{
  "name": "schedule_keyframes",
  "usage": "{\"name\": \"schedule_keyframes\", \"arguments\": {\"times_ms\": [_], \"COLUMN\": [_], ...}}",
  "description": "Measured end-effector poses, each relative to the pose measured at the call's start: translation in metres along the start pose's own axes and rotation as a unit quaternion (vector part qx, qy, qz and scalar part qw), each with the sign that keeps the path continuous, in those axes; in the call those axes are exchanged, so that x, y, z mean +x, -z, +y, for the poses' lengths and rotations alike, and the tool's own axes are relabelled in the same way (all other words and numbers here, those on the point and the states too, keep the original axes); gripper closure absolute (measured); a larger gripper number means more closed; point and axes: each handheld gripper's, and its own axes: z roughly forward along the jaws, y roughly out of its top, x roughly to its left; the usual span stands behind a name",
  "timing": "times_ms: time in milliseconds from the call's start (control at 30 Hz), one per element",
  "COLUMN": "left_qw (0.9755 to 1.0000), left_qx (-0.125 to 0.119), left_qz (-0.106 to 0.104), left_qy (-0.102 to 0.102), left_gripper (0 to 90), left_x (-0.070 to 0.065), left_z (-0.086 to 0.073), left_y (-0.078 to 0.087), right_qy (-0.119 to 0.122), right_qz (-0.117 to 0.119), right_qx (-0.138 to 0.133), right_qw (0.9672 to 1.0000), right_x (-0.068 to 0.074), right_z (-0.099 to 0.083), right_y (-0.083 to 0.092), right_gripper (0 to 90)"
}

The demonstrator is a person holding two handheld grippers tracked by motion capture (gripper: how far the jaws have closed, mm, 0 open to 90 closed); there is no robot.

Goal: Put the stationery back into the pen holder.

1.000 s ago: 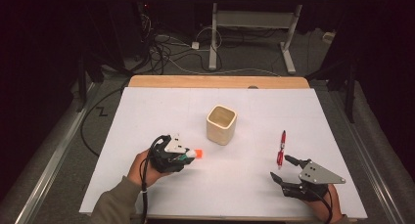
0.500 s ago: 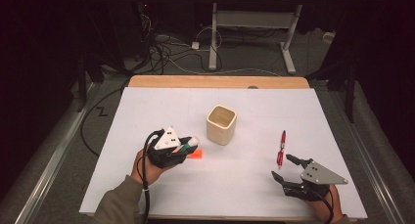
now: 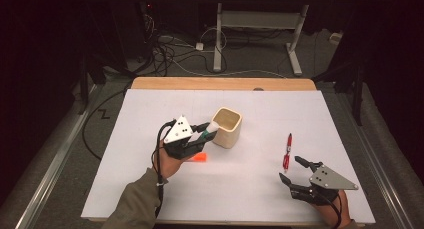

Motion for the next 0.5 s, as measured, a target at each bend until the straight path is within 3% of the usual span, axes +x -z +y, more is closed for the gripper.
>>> {"name": "schedule_keyframes", "arguments": {"times_ms": [267, 500], "left_qw": [0.9987, 0.9982], "left_qx": [-0.050, -0.056], "left_qz": [-0.010, -0.021], "left_qy": [0.002, 0.001], "left_gripper": [63.2, 63.2], "left_x": [0.004, 0.005], "left_z": [0.017, 0.028], "left_y": [-0.009, -0.026], "right_qy": [-0.001, -0.004], "right_qz": [-0.002, -0.003], "right_qx": [-0.001, -0.005], "right_qw": [1.0000, 1.0000], "right_x": [-0.001, -0.001], "right_z": [-0.001, 0.000], "right_y": [0.000, 0.001], "right_gripper": [27.2, 27.2]}}
